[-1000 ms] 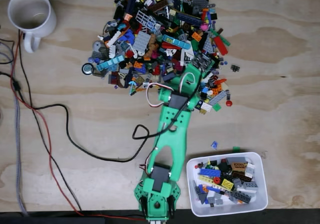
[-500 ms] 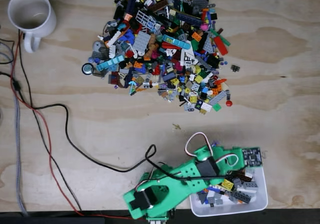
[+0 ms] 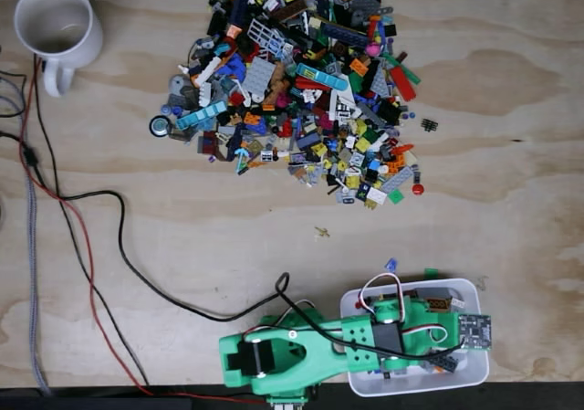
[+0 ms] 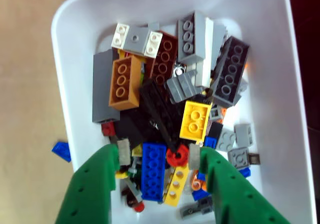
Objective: Find the closest Lego and put it in the bin.
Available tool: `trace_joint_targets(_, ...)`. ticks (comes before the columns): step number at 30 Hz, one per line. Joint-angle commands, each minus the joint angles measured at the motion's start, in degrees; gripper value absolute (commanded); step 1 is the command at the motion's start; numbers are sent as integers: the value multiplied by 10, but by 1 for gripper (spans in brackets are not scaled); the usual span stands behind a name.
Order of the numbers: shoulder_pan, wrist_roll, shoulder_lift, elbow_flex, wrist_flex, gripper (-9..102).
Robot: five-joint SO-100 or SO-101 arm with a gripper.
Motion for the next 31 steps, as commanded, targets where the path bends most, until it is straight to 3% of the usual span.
trace_joint_targets(1,-54,10,27,-19,-56,21)
trace_joint_targets(7,-272,49,38,-102,-60,19)
trace_joint_targets(13,-484,58,58,-91,-54,19)
trace_joint_targets(23,-705,129,11,-86,-4,18)
trace_joint_targets(31,-773,170,-11,-84,-5,18)
